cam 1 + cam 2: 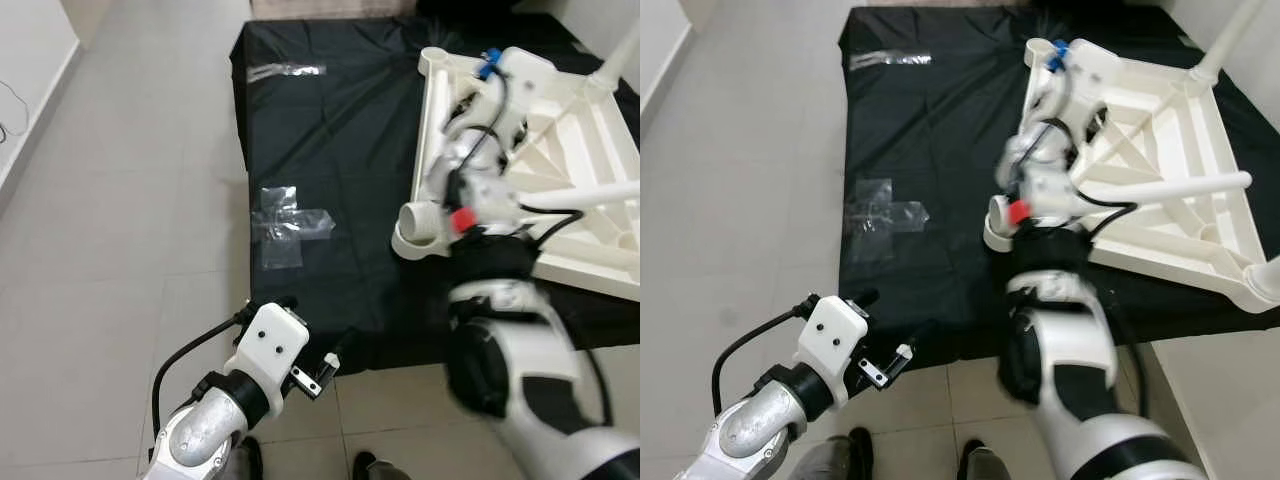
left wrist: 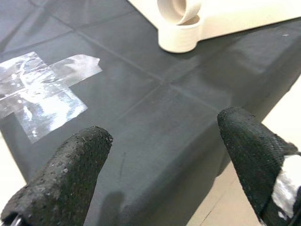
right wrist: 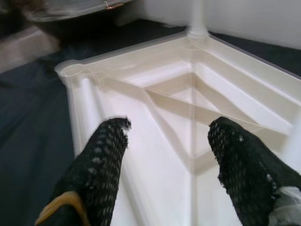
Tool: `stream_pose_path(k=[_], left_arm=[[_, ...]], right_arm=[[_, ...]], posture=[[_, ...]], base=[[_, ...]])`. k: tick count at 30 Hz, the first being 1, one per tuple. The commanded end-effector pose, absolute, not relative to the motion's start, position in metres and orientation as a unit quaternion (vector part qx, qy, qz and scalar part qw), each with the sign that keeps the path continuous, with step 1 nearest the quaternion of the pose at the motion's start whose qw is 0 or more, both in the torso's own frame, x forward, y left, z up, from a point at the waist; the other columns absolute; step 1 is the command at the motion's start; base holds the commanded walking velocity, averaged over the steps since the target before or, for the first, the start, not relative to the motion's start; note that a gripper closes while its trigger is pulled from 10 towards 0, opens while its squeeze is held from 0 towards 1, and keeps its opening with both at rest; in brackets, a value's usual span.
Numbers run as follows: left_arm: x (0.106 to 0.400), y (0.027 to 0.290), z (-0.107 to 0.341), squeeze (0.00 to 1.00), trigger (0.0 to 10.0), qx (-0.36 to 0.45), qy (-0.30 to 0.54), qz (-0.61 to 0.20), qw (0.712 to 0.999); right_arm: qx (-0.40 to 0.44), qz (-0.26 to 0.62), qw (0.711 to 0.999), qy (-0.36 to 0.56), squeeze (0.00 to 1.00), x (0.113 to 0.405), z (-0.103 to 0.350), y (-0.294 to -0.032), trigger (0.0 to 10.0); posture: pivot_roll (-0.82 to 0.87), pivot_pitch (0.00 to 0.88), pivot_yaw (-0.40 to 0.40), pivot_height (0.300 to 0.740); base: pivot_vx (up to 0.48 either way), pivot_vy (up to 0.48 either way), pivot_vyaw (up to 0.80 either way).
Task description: Building children table
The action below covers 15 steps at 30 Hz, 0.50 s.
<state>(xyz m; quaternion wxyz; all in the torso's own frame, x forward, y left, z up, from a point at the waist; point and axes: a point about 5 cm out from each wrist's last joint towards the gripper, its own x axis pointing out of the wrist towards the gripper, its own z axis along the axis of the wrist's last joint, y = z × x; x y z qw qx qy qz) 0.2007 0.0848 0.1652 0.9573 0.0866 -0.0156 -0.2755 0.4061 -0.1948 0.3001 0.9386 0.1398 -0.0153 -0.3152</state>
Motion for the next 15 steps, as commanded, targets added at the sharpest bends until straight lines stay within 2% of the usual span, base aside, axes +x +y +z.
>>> stream_pose_path(k=[1, 4, 8, 15], left_arm=[[0.199, 0.086, 0.160, 0.00, 10.0, 0.091, -0.005, -0.276, 0.957], [0.199, 0.086, 0.160, 0.00, 10.0, 0.092, -0.005, -0.277, 0.957], [0.199, 0.087, 0.159, 0.00, 10.0, 0.094, -0.004, -0.274, 0.957], [0.197, 0.088, 0.158, 0.00, 10.0, 0.096, 0.000, -0.273, 0.957]], right_arm=[[0.164, -0.320, 0.932, 0.044, 0.00, 0.410, 0.286, -0.209, 10.0], [0.179, -0.318, 0.929, 0.068, 0.00, 0.411, 0.280, -0.218, 10.0], [0.224, -0.348, 0.906, 0.093, 0.00, 0.410, 0.279, -0.234, 10.0], [0.222, -0.382, 0.893, 0.084, 0.00, 0.408, 0.293, -0.246, 10.0]], posture=[[0.14, 0.225, -0.042, 0.740], [0.14, 0.225, -0.042, 0.740], [0.14, 0.226, -0.044, 0.740], [0.14, 0.229, -0.044, 0.740]], base=[[0.000, 0.000, 0.00], [0.000, 0.000, 0.00], [0.000, 0.000, 0.00], [0.000, 0.000, 0.00]])
